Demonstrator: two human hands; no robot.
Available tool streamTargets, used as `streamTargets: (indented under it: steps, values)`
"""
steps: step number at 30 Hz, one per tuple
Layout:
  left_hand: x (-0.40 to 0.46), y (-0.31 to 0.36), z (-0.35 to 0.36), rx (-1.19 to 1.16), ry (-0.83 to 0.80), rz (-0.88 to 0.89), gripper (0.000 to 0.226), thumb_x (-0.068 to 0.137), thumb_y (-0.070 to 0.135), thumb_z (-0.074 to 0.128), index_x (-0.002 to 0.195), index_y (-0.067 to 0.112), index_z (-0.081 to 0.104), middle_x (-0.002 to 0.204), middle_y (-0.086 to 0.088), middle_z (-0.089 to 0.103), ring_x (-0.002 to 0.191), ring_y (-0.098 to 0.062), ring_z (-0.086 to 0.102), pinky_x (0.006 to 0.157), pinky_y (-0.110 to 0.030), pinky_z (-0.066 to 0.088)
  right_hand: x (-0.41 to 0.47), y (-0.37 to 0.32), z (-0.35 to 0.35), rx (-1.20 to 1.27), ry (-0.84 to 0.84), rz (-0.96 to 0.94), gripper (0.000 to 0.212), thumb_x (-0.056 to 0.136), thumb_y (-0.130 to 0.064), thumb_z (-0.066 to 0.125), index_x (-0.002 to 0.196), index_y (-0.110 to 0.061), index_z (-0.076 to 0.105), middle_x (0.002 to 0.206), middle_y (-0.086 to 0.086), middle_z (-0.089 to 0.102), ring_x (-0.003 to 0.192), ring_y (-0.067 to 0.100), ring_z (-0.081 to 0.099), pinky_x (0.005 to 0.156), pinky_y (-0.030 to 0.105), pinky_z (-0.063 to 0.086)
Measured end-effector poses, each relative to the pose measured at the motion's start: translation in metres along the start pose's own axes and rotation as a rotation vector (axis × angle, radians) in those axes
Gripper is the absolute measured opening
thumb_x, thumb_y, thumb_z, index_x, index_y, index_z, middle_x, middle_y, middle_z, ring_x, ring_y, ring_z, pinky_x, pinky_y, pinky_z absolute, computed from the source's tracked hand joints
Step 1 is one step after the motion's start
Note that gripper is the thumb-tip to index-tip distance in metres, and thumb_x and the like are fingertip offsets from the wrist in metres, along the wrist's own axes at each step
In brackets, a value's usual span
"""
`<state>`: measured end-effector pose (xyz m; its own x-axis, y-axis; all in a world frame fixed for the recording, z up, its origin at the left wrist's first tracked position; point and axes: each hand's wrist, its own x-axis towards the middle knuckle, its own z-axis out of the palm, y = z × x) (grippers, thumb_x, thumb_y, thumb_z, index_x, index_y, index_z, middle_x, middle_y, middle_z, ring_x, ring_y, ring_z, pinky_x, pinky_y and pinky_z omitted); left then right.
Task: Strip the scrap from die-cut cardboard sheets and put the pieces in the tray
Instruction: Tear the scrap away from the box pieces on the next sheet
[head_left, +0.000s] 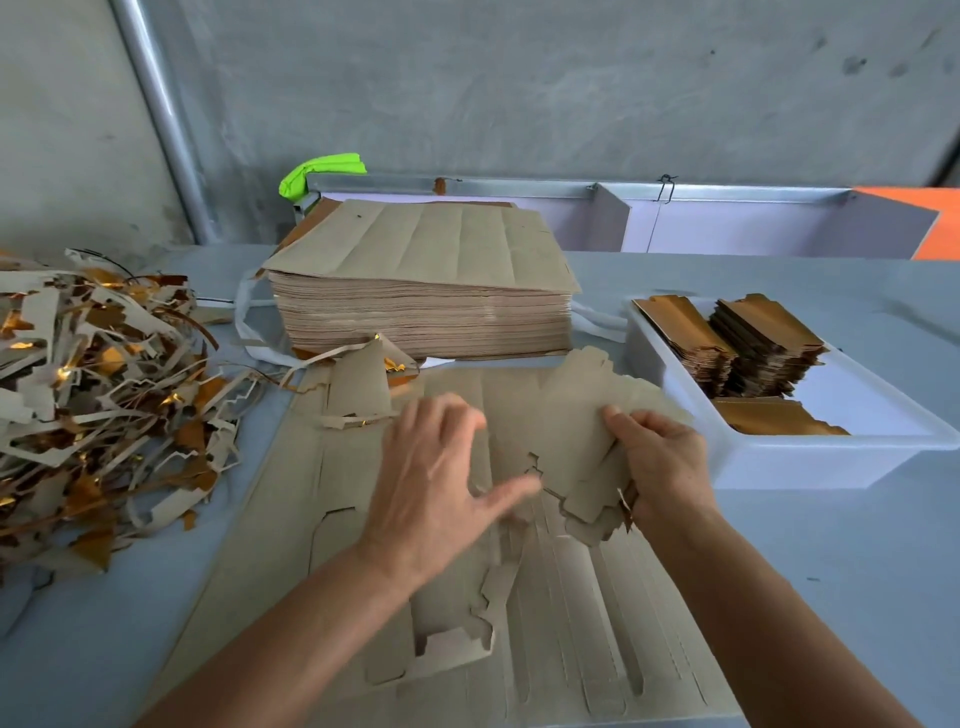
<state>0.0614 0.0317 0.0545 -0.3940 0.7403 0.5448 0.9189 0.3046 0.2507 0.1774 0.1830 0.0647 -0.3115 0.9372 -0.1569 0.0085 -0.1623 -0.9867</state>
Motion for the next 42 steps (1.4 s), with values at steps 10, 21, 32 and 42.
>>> streamTargets:
  steps: [10,21,32,42]
  values:
    - [-0.034,-0.033,0.028,-0.106,-0.592,0.017,0.039,0.088,0.049,0.056,0.121,0.03,0.051,0.143,0.01,0.027,0.132,-0.007,0.019,0.107,-0.027,0.019,0.021,-0.022,-0.022,0.23,0.129,0.042,0.009,0.089,-0.012,0.056,0.082,-0.01,0.051,0.077,0.008,0.052,0.069,0.018,0.053,0.063,0.032,0.047]
    - [-0.035,-0.073,0.001,0.201,-0.381,-0.857,0.104,0.07,0.064,0.068,0.145,0.017,0.015,0.15,-0.015,0.009,0.137,-0.034,0.017,0.107,-0.043,0.031,-0.028,0.018,0.012,-0.155,-0.357,-0.079,0.033,0.09,0.002,0.051,0.113,-0.022,0.051,0.101,0.0,0.058,0.088,0.016,0.06,0.067,0.03,0.057]
    - [-0.024,-0.078,0.011,-0.027,-0.345,-0.962,0.085,0.063,0.037,0.086,0.127,0.003,0.041,0.129,-0.018,0.042,0.117,-0.031,0.046,0.088,-0.032,0.042,-0.047,0.034,0.024,-0.222,-0.511,0.009,0.028,0.093,0.001,0.047,0.093,-0.018,0.067,0.094,-0.003,0.061,0.084,0.012,0.062,0.065,0.022,0.056]
    - [-0.009,-0.094,0.014,-0.033,-0.286,-1.037,0.066,0.062,0.045,0.083,0.111,0.007,0.06,0.115,-0.014,0.058,0.107,-0.031,0.053,0.089,-0.038,0.047,-0.046,0.04,0.012,-0.153,-0.454,0.047,0.025,0.092,0.0,0.051,0.091,-0.017,0.069,0.097,0.001,0.064,0.085,0.016,0.065,0.063,0.024,0.056]
